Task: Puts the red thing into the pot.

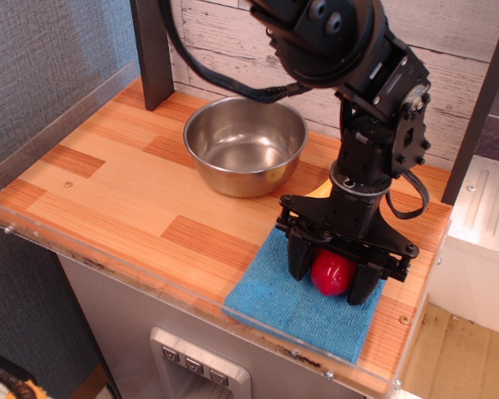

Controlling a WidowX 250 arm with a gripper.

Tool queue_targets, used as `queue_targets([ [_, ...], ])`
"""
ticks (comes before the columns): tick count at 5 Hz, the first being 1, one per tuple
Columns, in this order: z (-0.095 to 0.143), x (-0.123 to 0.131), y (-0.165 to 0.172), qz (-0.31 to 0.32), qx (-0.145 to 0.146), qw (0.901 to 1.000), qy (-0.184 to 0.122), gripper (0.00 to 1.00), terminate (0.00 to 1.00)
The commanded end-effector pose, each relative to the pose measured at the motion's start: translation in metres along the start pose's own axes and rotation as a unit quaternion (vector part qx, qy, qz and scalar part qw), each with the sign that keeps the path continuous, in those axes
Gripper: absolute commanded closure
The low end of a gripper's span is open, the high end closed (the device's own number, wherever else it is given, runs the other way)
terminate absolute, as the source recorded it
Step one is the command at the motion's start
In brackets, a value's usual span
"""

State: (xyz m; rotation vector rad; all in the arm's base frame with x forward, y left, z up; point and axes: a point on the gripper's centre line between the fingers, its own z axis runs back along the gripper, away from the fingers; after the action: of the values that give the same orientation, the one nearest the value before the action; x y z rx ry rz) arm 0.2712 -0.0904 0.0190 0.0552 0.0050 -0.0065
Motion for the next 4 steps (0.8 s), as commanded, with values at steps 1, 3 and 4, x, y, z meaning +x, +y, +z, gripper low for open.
queue_targets([
  [1, 0.063, 0.028, 0.026, -0.003, -0.037, 0.9975, -0.061, 1.00, 0.00],
  [3, 0.068, 0.066, 0.101, 0.038, -0.003, 0.9974, -0.062, 1.00, 0.00],
  [4, 0.052, 0.076, 0.128, 0.068, 0.015, 0.9966, -0.044, 1.00, 0.00],
])
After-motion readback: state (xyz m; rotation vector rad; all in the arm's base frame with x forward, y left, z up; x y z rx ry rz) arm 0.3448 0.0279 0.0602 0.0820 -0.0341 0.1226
